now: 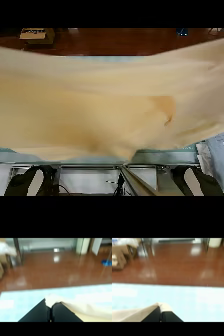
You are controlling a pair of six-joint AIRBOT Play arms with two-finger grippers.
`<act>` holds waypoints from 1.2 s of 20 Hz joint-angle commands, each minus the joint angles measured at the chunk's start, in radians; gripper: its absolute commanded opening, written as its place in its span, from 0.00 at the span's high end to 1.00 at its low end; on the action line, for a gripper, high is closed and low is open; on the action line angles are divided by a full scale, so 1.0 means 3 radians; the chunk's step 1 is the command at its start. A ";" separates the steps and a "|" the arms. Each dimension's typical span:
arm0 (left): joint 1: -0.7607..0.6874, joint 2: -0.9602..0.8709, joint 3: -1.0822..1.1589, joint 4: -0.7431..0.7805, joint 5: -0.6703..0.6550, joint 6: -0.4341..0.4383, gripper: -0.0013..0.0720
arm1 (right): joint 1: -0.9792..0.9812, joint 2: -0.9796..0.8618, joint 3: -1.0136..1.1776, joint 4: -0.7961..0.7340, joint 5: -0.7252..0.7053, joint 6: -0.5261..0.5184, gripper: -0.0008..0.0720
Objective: Fold the shirts.
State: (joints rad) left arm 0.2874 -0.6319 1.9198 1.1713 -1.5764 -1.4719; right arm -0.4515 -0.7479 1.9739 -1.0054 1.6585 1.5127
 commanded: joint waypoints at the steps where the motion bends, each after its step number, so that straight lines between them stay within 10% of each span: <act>1: -0.0001 0.0001 -0.0437 0.0022 -0.0698 -0.0023 0.96 | -0.0005 -0.0187 -0.0177 -0.0373 0.0654 -0.0126 0.96; 7: -0.0009 -0.0465 -0.1916 -0.0771 0.0078 0.0142 0.96 | 0.0094 -0.1343 -0.0437 0.0641 0.0197 -0.0104 0.96; 17: -0.0322 -0.2150 -0.1970 -0.1114 0.1773 0.0505 0.95 | 0.1082 -0.2847 -0.0437 -0.0270 -0.1851 -0.0141 0.95; 21: -0.0322 -0.2593 -0.1971 -0.1114 0.2047 0.0506 0.95 | 0.1074 -0.3207 -0.0437 -0.0268 -0.1963 0.0106 0.95; 22: -0.0322 -0.2677 -0.1971 -0.1114 0.1980 0.0507 0.88 | 0.1074 -0.3271 -0.0437 -0.0267 -0.1854 0.0102 0.85; 24: -0.0290 -0.2777 -0.1970 -0.1097 0.1694 0.0655 0.37 | 0.1074 -0.3321 -0.0437 -0.0258 -0.1564 -0.0117 0.51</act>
State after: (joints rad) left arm 0.1944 -1.3998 1.3293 0.8402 -1.0241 -1.3174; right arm -0.1337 -1.6974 1.8431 -1.0813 1.1370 1.5154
